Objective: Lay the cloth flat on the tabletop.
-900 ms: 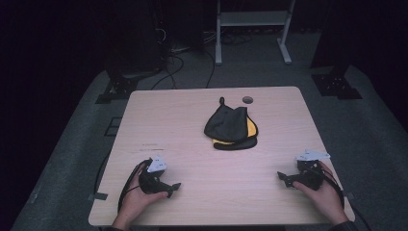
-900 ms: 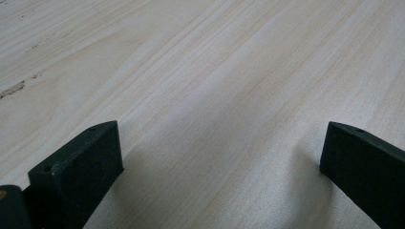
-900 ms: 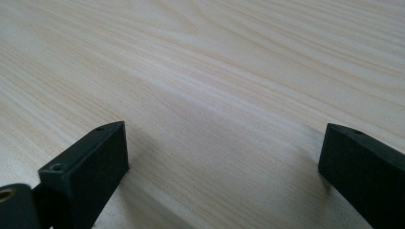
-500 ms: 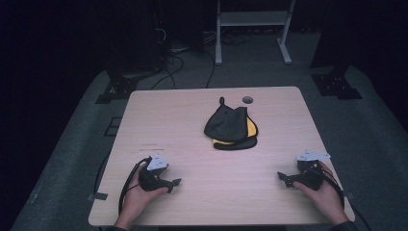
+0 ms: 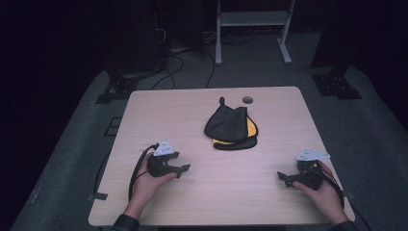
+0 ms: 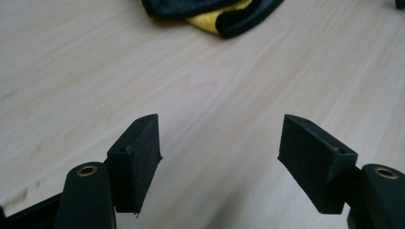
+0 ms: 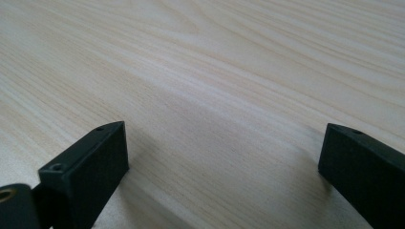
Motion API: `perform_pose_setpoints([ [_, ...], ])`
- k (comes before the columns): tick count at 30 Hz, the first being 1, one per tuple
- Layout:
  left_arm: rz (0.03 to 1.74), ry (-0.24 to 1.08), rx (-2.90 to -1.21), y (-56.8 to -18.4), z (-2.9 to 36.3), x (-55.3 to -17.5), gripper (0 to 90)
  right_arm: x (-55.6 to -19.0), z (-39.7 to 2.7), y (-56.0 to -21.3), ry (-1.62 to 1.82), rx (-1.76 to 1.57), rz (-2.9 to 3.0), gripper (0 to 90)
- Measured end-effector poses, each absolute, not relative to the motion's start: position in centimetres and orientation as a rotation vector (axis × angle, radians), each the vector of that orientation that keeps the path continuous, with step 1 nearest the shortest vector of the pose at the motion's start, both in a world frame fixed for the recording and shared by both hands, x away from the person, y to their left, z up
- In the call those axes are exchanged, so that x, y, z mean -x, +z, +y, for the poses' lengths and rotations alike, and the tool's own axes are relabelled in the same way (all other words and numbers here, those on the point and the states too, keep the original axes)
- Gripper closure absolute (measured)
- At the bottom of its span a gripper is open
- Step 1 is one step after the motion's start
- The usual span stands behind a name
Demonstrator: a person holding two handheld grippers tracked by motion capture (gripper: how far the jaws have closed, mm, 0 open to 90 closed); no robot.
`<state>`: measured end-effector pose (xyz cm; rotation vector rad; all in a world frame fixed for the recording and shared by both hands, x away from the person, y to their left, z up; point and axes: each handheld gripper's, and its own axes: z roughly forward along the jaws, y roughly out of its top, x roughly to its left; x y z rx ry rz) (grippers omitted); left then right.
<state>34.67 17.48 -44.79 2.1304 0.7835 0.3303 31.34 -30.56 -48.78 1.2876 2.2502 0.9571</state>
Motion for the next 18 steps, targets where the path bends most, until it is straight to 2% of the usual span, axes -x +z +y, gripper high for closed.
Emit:
perform_pose_setpoints([
  [18,0.731,0.333,-2.11,-44.0,11.4,-40.5,30.7,-31.4,-30.6,-48.8,0.958,-1.284,2.253,1.9],
])
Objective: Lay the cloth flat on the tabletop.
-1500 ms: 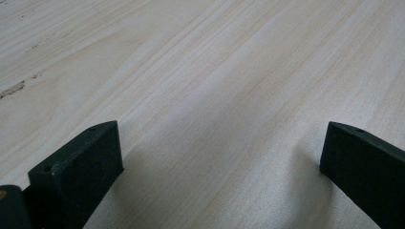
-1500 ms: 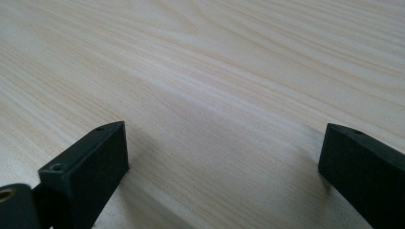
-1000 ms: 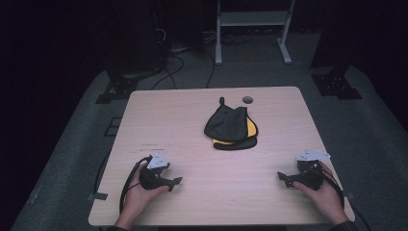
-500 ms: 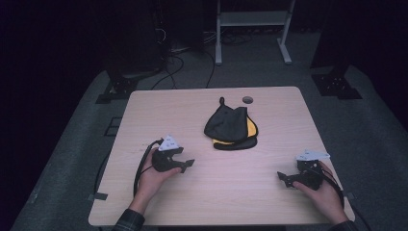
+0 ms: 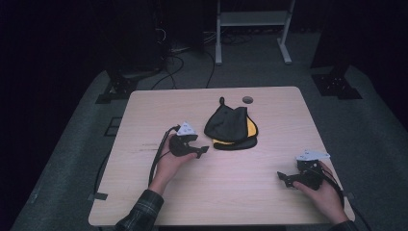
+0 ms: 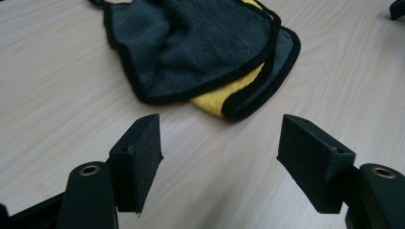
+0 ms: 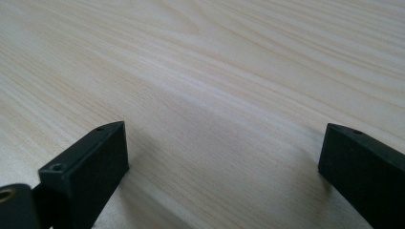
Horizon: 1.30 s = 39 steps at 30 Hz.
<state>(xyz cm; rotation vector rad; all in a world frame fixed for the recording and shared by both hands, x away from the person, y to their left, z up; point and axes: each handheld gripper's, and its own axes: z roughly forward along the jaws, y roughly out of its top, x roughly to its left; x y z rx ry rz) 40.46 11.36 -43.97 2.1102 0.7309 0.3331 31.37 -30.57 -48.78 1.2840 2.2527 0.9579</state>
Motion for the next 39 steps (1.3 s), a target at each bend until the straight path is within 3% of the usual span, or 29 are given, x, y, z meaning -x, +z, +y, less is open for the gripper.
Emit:
perform_pose_setpoints([
  [27,0.686,0.343,-2.264,-47.1,3.5,-44.9,33.1,-31.5,-30.6,-48.8,0.96,-1.278,2.258,1.9],
  [30,0.697,0.354,-2.266,-47.1,3.4,-45.0,44.9,-31.5,-30.6,-48.8,0.961,-1.278,2.259,1.9],
  [31,0.703,0.358,-2.265,-47.1,3.4,-45.0,44.9,-31.5,-30.6,-48.8,0.961,-1.278,2.259,1.9],
  [35,0.769,0.342,-2.244,-46.8,4.0,-45.3,75.7,-31.5,-30.6,-48.8,0.961,-1.278,2.258,1.9],
  [39,0.783,0.246,-2.207,-46.7,4.6,-45.0,78.4,-31.5,-30.6,-48.8,0.961,-1.276,2.26,1.9],
])
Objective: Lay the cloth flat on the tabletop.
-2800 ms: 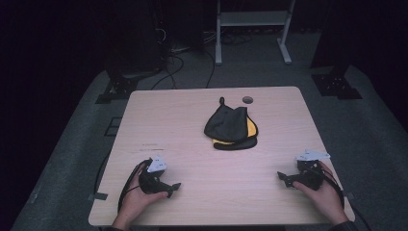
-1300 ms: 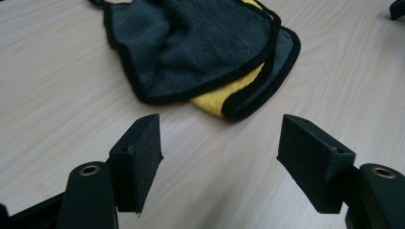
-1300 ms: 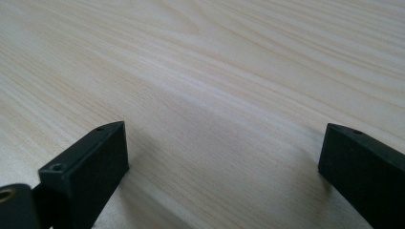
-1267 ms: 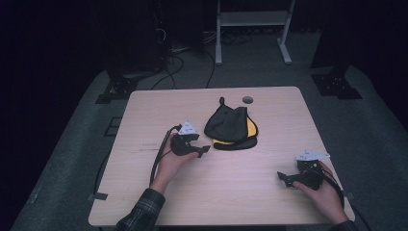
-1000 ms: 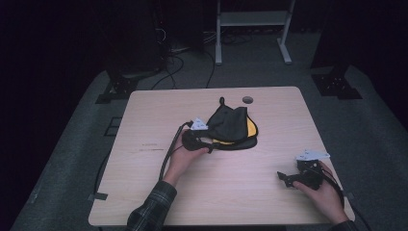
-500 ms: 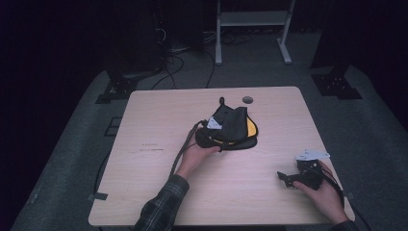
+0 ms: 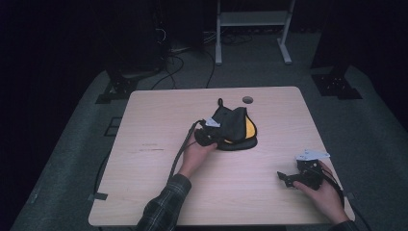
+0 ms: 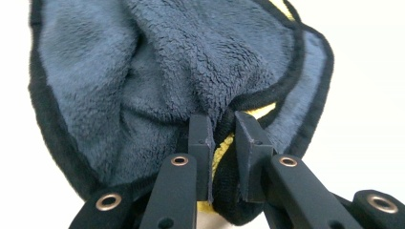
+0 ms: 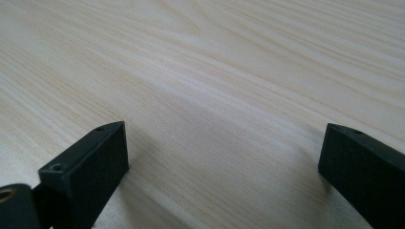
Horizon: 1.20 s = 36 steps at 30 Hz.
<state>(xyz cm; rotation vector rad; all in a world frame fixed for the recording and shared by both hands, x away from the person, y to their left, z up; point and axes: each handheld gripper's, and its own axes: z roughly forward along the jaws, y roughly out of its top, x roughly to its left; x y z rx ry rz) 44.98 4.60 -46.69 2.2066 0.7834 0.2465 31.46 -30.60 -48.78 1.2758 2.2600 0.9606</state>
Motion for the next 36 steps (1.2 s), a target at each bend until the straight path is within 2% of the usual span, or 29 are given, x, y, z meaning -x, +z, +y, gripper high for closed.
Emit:
perform_pose_setpoints([
  [10,0.719,0.152,-2.188,-46.2,7.0,-41.7,78.7,-31.5,-30.6,-48.8,0.96,-1.275,2.26,1.9],
  [31,0.633,0.042,-2.223,-45.9,10.3,-33.9,78.1,-31.5,-30.6,-48.8,0.96,-1.278,2.258,1.9],
  [36,0.619,0.023,-2.226,-45.8,11.1,-32.1,73.3,-31.5,-30.6,-48.8,0.959,-1.28,2.257,1.9],
])
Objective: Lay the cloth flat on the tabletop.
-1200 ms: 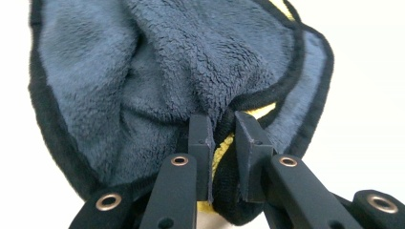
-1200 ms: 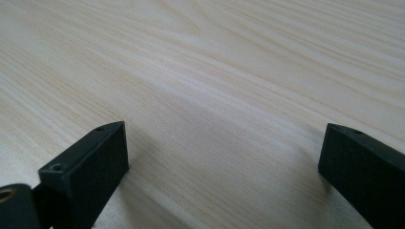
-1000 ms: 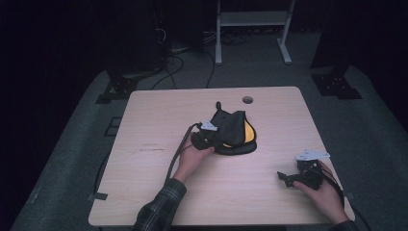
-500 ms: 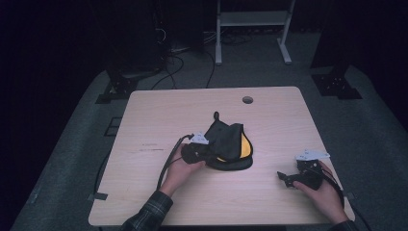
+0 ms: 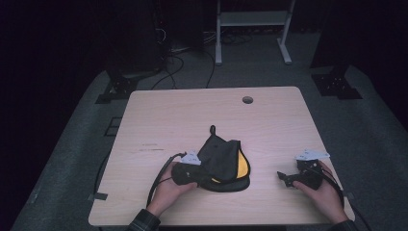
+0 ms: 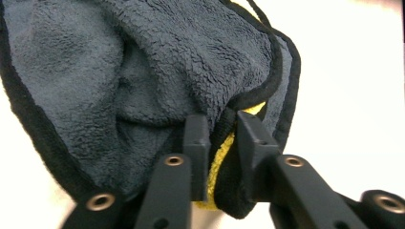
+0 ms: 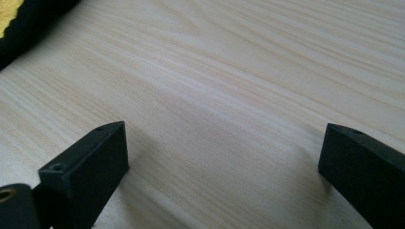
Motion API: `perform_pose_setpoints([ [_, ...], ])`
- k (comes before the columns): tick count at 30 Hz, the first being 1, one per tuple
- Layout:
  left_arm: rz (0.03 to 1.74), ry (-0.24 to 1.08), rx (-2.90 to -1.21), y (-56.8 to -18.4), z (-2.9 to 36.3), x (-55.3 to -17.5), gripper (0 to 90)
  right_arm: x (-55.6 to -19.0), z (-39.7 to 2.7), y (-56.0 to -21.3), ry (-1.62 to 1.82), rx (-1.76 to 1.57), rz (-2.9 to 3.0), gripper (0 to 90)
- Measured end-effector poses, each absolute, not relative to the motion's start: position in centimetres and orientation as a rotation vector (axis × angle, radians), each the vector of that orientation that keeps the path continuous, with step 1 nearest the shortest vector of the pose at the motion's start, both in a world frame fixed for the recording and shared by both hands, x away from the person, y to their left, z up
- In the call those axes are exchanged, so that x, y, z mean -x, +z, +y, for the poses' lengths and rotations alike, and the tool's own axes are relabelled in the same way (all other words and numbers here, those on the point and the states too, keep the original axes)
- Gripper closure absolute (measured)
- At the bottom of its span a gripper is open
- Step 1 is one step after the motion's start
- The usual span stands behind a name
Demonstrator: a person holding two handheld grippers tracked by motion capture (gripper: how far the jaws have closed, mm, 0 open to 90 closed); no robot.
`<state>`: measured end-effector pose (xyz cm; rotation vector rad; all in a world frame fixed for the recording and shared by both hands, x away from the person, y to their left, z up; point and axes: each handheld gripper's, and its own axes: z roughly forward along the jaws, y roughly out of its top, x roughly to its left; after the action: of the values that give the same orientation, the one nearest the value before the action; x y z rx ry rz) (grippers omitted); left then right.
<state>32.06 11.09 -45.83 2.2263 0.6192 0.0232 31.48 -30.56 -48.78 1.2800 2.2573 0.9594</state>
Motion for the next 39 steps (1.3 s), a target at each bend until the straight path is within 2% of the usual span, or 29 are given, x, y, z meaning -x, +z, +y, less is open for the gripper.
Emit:
perform_pose_setpoints([
  [2,0.616,0.023,-2.218,-45.7,11.2,-32.0,66.6,-31.5,-30.6,-48.8,0.958,-1.28,2.257,1.9],
  [4,0.62,0.025,-2.174,-45.0,11.3,-32.1,63.7,-31.5,-30.5,-48.8,0.958,-1.282,2.257,1.9],
  [6,0.619,0.051,-2.151,-44.2,11.2,-32.4,54.6,-31.5,-30.5,-48.8,0.957,-1.283,2.256,1.9],
  [10,0.634,0.116,-2.133,-43.0,10.3,-34.1,49.7,-31.6,-30.5,-48.8,0.956,-1.28,2.255,1.9],
  [16,0.66,0.137,-2.136,-43.1,8.6,-36.7,49.1,-31.6,-30.5,-48.8,0.956,-1.282,2.254,1.9],
  [23,0.691,0.124,-2.138,-44.1,6.8,-38.9,52.1,-31.6,-30.5,-48.8,0.956,-1.28,2.255,1.9],
  [24,0.68,0.117,-2.14,-44.4,6.6,-39.1,62.5,-31.6,-30.5,-48.8,0.957,-1.28,2.256,1.9],
  [25,0.68,0.117,-2.14,-44.4,6.6,-39.1,67.1,-31.6,-30.5,-48.8,0.957,-1.279,2.256,1.9],
  [27,0.646,0.069,-2.137,-44.4,6.7,-39.0,82.8,-31.6,-30.5,-48.8,0.957,-1.279,2.256,1.9],
  [28,0.64,0.064,-2.138,-44.2,6.8,-38.7,85.0,-31.6,-30.5,-48.8,0.957,-1.279,2.256,1.9],
  [37,0.578,0.024,-2.104,-42.4,9.8,-35.7,85.4,-31.6,-30.5,-48.8,0.957,-1.283,2.254,2.8],
  [38,0.571,0.017,-2.104,-42.4,10.6,-35.2,85.3,-31.6,-30.5,-48.7,0.96,-1.284,2.251,5.7],
  [39,0.567,0.012,-2.107,-42.4,11.6,-34.5,85.0,-31.5,-30.5,-48.5,0.967,-1.27,2.255,15.7],
])
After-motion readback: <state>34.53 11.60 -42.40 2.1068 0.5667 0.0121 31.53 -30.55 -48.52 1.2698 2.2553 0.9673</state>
